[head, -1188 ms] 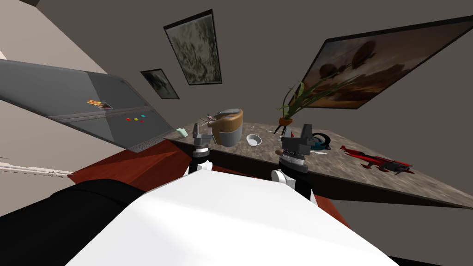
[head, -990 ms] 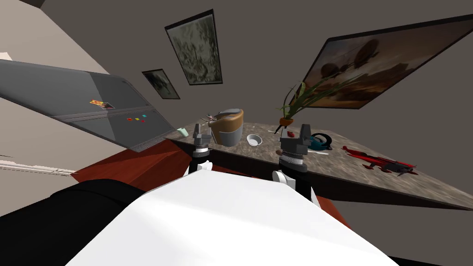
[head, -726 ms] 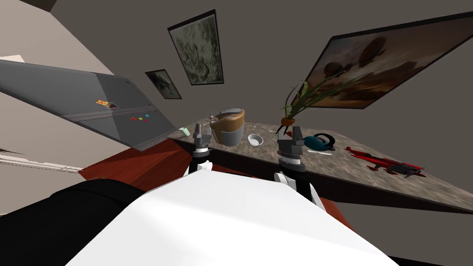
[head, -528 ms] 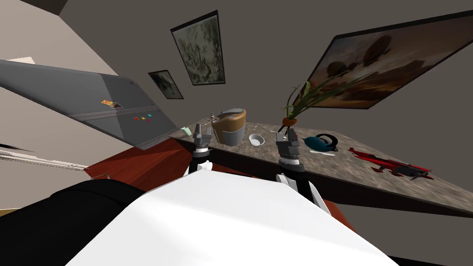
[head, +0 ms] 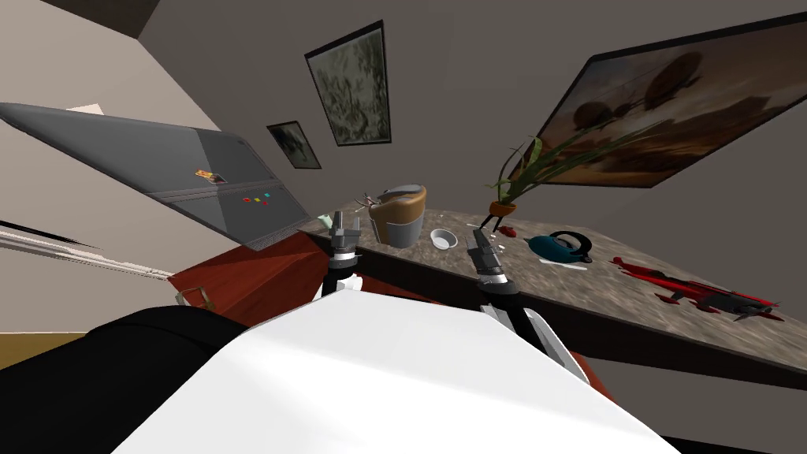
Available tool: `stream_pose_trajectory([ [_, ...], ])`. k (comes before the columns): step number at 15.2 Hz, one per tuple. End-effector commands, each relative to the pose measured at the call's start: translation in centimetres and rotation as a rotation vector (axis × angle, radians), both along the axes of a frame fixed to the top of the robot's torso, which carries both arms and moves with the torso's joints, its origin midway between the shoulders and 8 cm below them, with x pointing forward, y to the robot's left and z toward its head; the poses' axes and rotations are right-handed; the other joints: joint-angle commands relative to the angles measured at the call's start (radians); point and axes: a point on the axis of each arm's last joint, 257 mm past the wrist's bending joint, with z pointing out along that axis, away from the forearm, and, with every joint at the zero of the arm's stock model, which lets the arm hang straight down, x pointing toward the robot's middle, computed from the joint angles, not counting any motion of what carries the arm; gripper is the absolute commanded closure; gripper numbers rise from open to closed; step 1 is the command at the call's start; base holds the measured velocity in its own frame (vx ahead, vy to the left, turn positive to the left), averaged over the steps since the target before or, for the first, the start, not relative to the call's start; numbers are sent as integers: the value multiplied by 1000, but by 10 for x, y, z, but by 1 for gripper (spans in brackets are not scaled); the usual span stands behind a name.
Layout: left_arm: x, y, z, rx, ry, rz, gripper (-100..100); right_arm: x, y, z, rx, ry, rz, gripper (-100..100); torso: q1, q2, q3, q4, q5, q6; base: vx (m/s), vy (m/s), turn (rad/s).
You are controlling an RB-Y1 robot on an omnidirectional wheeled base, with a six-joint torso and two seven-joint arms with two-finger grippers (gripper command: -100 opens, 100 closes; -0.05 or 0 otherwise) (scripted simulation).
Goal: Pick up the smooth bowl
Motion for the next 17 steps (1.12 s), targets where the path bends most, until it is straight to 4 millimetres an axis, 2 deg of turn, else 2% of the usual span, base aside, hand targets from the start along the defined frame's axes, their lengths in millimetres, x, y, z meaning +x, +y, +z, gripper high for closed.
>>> stream_pose_trajectory([
  [1, 0, 0, 0, 0, 0, 0, 0, 2, -1, -5, -30, 20, 8, -100, 0, 0, 0, 0, 0, 0, -12, 37, 19],
  [2, 0, 0, 0, 0, 0, 0, 0, 6, -7, -24, -75, 69, 0, -100, 0, 0, 0, 0, 0, 0, -21, 51, 61],
  [4, 0, 0, 0, 0, 0, 0, 0, 6, -6, -25, -94, 73, 11, -100, 0, 0, 0, 0, 0, 0, -18, 45, 55],
  [5, 0, 0, 0, 0, 0, 0, 0, 9, -14, -44, -140, 124, 1, -100, 0, 0, 0, 0, 0, 0, -15, 50, 88],
  [6, 0, 0, 0, 0, 0, 0, 0, 8, -13, -45, -160, 127, 11, -100, 0, 0, 0, 0, 0, 0, -16, 56, 84],
  [7, 0, 0, 0, 0, 0, 0, 0, 11, -24, -65, -199, 178, -5, -100, 0, 0, 0, 0, 0, 0, -22, 66, 112],
  [9, 0, 0, 0, 0, 0, 0, 0, 10, -22, -66, -229, 182, 11, -100, 1, 0, 0, 0, 0, 0, -23, 62, 58],
  [10, 0, 0, 0, 0, 0, 0, 0, 11, -34, -86, -275, 235, -4, -100, 1, 0, 0, 0, 0, 0, -21, 63, 93],
  [12, 0, 0, 0, 0, 0, 0, 0, 11, -34, -86, -300, 238, 9, -100, 1, 0, 0, 0, 0, 0, -22, 56, 61],
  [13, 0, 0, 0, 0, 0, 0, 0, 11, -48, -106, -346, 290, -8, -100, 1, 0, 0, 0, 0, 0, -12, 57, 85],
  [15, 0, 0, 0, 0, 0, 0, 0, 11, -47, -106, -372, 293, 5, -100, 1, -1, 0, 0, 0, 0, -13, 56, 64],
  [16, 0, 0, 0, 0, 0, 0, 0, 10, -63, -125, -425, 346, -10, -100, 0, 0, 0, 0, 0, 0, -13, 55, 107],
  [17, 0, 0, 0, 0, 0, 0, 0, 10, -63, -125, -443, 348, -2, -100, 1, 0, 0, 0, 0, 0, -15, 63, 107],
])
